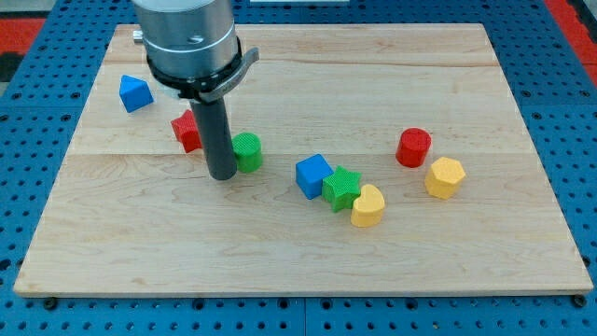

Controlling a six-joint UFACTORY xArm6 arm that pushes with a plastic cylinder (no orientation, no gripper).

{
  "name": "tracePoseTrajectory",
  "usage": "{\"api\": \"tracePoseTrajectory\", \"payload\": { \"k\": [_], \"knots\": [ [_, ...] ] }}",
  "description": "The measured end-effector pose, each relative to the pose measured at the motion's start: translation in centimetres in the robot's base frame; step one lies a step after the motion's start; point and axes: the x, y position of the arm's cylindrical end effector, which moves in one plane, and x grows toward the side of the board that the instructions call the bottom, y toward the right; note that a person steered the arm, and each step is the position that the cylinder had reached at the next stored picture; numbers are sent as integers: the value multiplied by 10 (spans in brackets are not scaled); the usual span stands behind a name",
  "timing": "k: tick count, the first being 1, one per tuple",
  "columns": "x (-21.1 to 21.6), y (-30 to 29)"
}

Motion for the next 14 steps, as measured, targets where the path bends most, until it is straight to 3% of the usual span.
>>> {"api": "tracePoseTrajectory", "payload": {
  "k": [1,2,3,4,5,7,9,11,12,13,14],
  "knots": [
    [8,-78],
    [-15,-160],
    [-65,-204],
    [-141,-201],
    [-200,-185],
    [-199,41],
    [-125,243],
    [32,297],
    [89,256],
    [117,231],
    [107,162]
  ]
}}
